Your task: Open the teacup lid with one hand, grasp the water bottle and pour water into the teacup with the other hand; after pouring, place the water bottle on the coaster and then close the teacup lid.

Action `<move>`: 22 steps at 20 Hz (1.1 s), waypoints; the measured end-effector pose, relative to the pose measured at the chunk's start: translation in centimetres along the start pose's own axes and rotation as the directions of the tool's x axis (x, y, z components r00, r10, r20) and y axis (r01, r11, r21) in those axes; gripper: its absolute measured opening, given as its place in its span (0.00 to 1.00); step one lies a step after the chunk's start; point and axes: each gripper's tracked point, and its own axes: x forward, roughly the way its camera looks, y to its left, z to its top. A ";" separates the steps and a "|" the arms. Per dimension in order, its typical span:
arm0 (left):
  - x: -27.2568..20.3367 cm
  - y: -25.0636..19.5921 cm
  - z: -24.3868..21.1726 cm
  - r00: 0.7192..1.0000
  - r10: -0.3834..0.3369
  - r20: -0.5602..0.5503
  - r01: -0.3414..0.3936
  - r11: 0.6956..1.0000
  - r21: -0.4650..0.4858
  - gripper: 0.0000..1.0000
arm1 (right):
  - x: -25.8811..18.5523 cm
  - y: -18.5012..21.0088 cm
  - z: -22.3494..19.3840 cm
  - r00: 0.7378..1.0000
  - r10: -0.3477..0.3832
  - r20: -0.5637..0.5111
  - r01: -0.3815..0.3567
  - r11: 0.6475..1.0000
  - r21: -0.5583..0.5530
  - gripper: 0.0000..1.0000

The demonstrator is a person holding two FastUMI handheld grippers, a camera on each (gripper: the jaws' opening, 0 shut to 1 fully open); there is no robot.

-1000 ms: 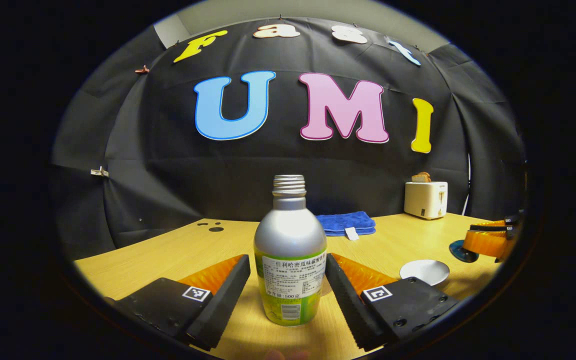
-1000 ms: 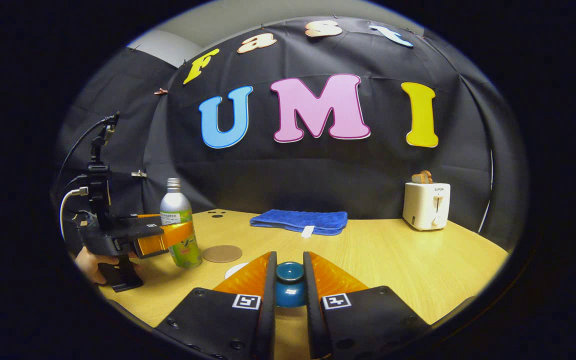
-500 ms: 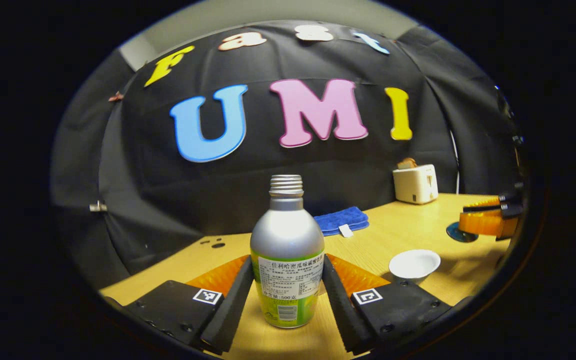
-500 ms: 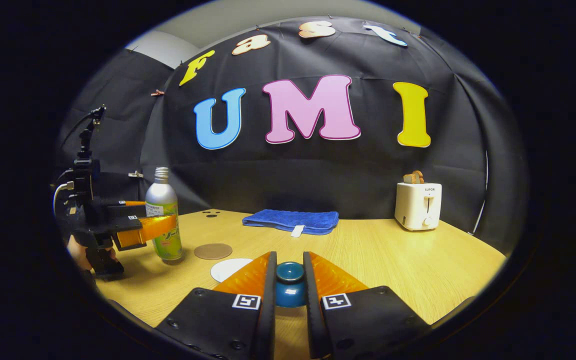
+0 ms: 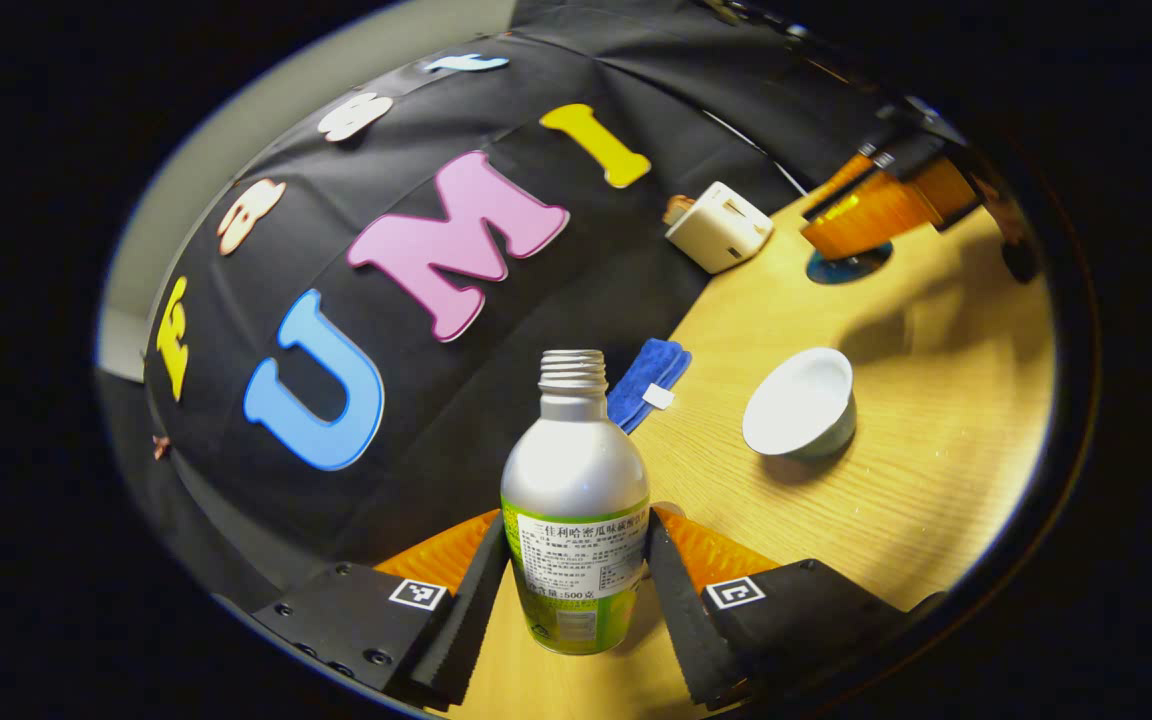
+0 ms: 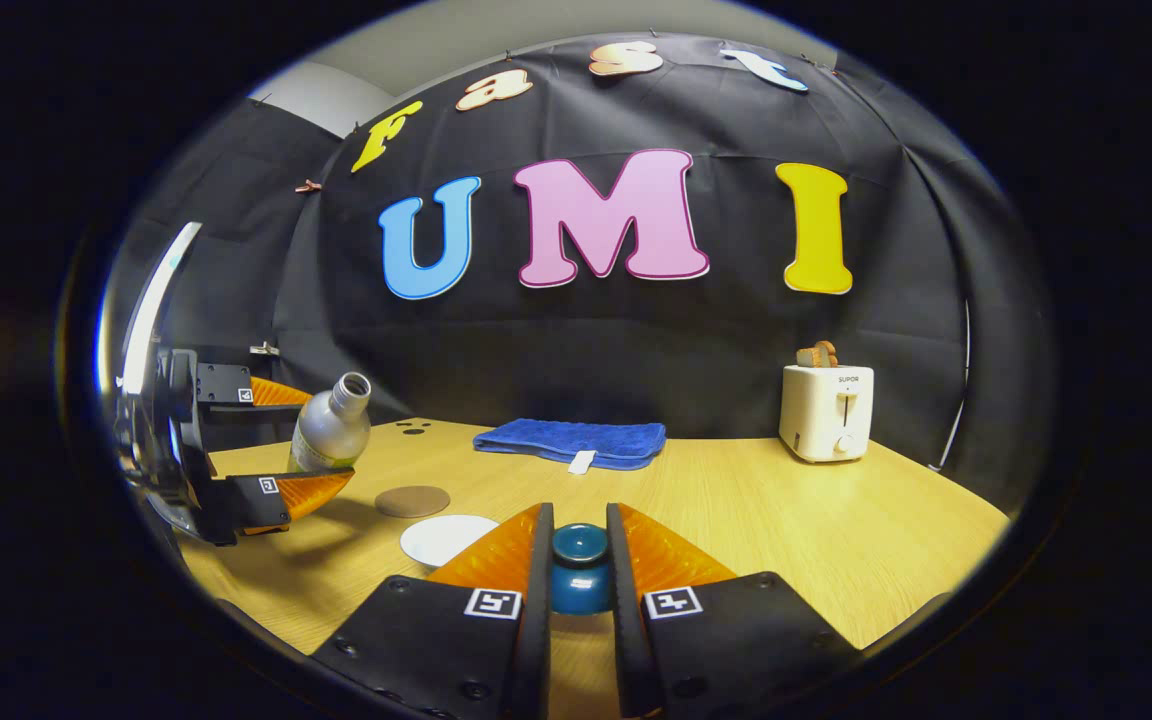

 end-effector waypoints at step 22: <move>2.5 -0.2 0.5 0.999 0.026 -0.022 -0.005 0.742 0.671 0.79 | -0.1 -1.4 0.1 1.000 -0.025 -0.001 0.025 1.000 0.000 0.30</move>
